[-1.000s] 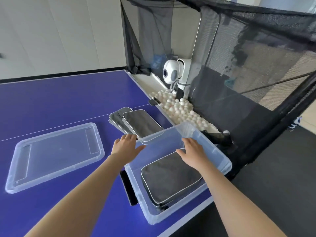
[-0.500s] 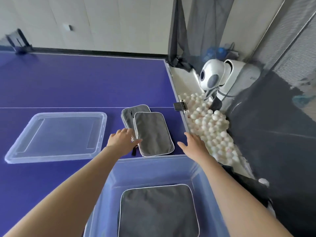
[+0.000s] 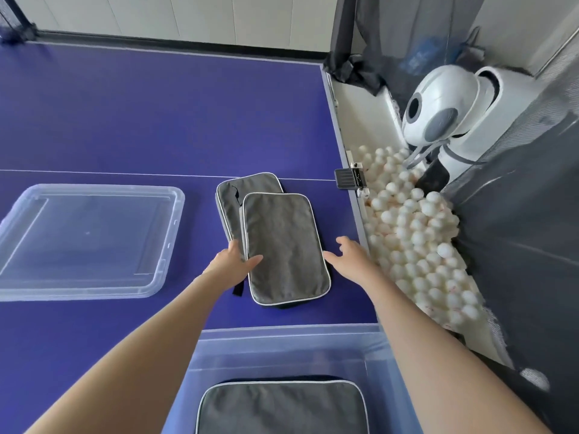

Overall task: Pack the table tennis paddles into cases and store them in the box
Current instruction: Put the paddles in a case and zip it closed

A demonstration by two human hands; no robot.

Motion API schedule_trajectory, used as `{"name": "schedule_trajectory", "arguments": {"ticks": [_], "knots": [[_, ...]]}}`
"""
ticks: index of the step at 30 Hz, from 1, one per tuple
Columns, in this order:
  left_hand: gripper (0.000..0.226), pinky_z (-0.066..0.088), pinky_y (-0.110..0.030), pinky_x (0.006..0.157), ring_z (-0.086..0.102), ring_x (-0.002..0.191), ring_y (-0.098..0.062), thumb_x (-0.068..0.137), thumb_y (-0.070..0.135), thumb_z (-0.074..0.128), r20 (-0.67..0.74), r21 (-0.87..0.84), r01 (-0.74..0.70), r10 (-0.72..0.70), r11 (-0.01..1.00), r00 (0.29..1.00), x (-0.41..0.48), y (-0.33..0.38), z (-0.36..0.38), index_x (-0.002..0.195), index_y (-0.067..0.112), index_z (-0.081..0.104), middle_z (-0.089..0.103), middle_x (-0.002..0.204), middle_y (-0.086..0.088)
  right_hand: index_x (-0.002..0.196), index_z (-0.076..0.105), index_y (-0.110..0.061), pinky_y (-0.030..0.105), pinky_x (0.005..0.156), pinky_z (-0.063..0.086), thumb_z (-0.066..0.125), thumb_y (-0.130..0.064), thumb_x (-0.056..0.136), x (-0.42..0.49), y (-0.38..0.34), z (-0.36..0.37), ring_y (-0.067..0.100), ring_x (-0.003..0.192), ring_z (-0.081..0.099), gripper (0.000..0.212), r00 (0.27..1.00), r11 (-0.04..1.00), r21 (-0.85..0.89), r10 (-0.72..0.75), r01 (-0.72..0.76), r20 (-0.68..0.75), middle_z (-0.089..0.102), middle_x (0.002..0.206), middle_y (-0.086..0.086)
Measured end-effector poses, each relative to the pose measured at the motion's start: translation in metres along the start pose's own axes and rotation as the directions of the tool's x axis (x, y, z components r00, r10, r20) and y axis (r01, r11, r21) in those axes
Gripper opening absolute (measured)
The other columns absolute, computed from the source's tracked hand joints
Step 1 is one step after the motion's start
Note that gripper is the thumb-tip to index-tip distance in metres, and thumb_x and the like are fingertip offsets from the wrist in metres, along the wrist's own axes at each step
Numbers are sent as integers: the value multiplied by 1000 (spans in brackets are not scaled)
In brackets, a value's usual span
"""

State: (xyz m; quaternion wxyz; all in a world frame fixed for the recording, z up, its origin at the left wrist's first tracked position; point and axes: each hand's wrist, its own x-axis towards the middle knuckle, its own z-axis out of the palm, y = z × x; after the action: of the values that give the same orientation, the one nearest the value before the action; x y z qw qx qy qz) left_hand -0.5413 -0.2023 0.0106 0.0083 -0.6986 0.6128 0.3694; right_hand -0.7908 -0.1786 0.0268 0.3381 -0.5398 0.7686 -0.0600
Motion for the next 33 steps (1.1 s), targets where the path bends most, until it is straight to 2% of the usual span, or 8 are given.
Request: {"name": "schedule_trajectory", "arguments": {"ticks": [5,10,15,19,22,27,30,33], "knots": [[81,48,-39,81,58,107,-34,90,56,51,2,-139,87,-87,987,996,27,2,8,149,11,18,54,124,-18,148,25,-12,36,104,34,53,-42,93,35,-5,16,26,134,37,69,996,992,110,62,-68,58,37,148,10],[73,58,-39,78,63,70,-27,90,54,54,18,-253,117,-116,960,993,41,7,11,143,12,28,54,111,-9,148,24,-14,38,103,35,56,-42,92,54,-10,27,27,134,38,70,989,970,202,118,-134,89,35,149,9],[70,60,-43,73,66,80,-27,87,51,60,17,-279,101,-101,955,995,46,7,15,139,12,34,50,119,-8,147,23,-13,36,96,38,59,-36,91,60,-14,37,29,130,41,70,986,954,251,145,-163,88,36,146,12],[67,56,-45,83,62,97,-31,87,48,62,-1,-257,78,-81,963,997,46,6,16,136,10,36,49,126,-11,142,29,-13,31,82,39,64,-31,88,57,-17,38,27,119,48,66,991,956,262,133,-132,12,42,139,12],[68,52,-47,90,58,109,-33,87,46,63,-25,-275,58,-67,960,997,44,6,13,137,10,35,50,130,-12,139,31,-14,31,81,40,67,-28,86,52,-20,33,26,114,49,66,991,935,333,131,-118,-16,43,136,12],[73,48,-43,94,52,118,-29,85,45,66,-119,-369,-15,-31,929,992,28,9,-1,142,14,32,48,134,-11,133,37,-18,32,79,42,71,-24,83,35,-31,15,24,109,52,61,990,878,477,102,-44,-96,46,135,7],[73,46,-40,94,51,120,-28,85,40,68,-194,-462,-78,-15,884,981,12,11,-16,144,17,31,47,135,-10,132,37,-22,30,77,40,72,-22,83,19,-43,3,20,107,51,60,985,832,553,55,45,-162,46,134,6],[69,49,-38,87,55,112,-25,84,34,71,-262,-603,-152,-15,783,965,-11,9,-37,141,22,34,51,127,-7,126,39,-28,26,69,44,72,-21,82,-1,-60,-9,22,107,56,55,979,771,621,-15,141,-203,52,125,5]]}}
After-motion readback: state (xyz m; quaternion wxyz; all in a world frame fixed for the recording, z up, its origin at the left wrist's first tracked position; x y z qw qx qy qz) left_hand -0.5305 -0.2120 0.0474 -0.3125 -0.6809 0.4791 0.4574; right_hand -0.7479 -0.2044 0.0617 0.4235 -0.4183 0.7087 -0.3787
